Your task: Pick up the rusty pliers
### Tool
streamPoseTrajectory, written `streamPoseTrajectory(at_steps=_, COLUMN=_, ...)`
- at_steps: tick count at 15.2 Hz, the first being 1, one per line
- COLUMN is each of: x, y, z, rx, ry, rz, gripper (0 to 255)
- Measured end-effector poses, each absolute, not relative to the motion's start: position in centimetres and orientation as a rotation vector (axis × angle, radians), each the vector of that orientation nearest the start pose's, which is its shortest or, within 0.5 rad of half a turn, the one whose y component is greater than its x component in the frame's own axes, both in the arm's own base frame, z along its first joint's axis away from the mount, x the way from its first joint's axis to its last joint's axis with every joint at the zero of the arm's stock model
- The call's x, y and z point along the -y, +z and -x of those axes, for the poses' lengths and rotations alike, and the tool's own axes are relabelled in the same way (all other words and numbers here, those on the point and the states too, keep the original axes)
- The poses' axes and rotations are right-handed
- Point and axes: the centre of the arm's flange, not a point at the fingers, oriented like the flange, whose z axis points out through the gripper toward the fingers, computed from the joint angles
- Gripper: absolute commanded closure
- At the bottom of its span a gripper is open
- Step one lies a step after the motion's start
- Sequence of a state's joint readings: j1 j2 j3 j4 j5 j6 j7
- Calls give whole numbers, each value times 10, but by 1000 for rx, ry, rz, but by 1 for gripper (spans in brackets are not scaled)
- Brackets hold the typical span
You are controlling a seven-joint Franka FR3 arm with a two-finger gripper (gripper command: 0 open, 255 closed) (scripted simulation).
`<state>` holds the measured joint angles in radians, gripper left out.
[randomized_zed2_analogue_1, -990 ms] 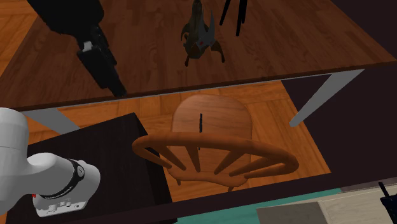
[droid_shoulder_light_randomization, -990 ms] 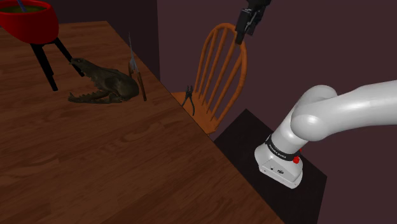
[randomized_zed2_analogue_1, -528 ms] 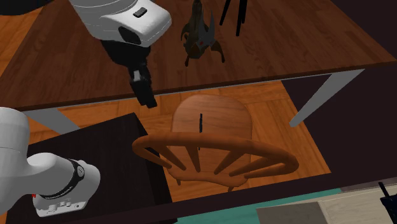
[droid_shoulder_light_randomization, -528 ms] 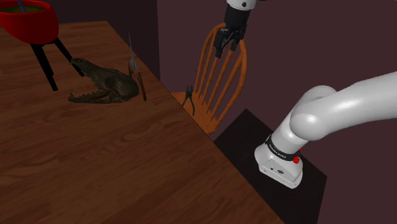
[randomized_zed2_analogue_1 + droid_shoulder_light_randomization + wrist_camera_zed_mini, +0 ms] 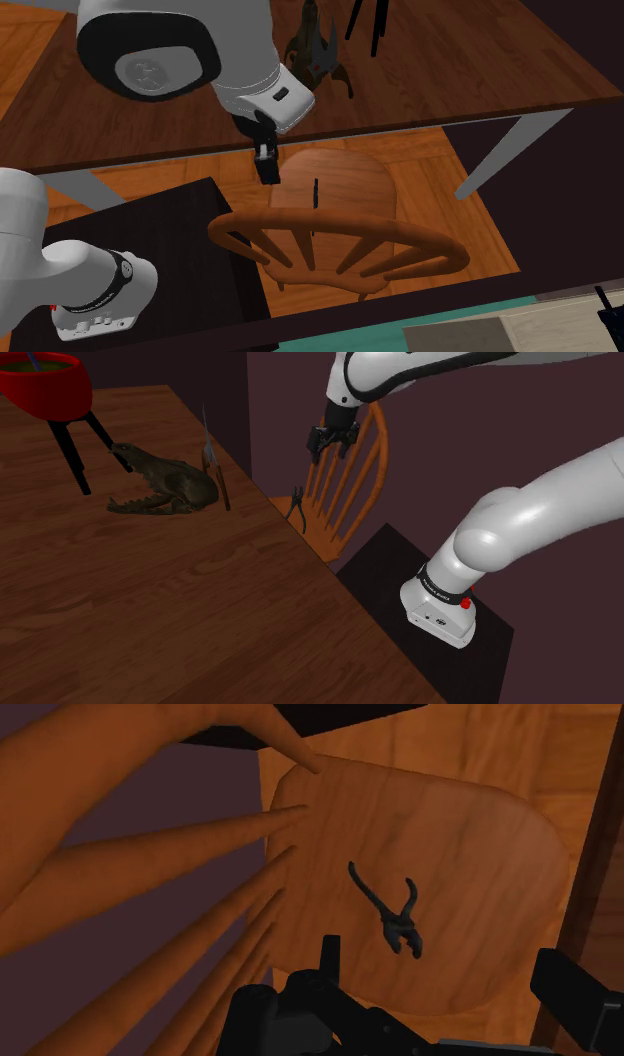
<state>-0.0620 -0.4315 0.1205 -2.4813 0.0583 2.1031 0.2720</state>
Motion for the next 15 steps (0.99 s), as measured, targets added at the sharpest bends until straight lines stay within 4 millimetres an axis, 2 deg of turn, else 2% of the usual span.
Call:
streamPoseTrajectory(at_steps=11, x=-17, y=331, z=-496, rx=-765, ry=-89, rz=2964, gripper=0)
streamPoseTrajectory(at_steps=15, x=-19, y=308, z=-504, rx=-800, ry=-90, rz=2948, gripper=0)
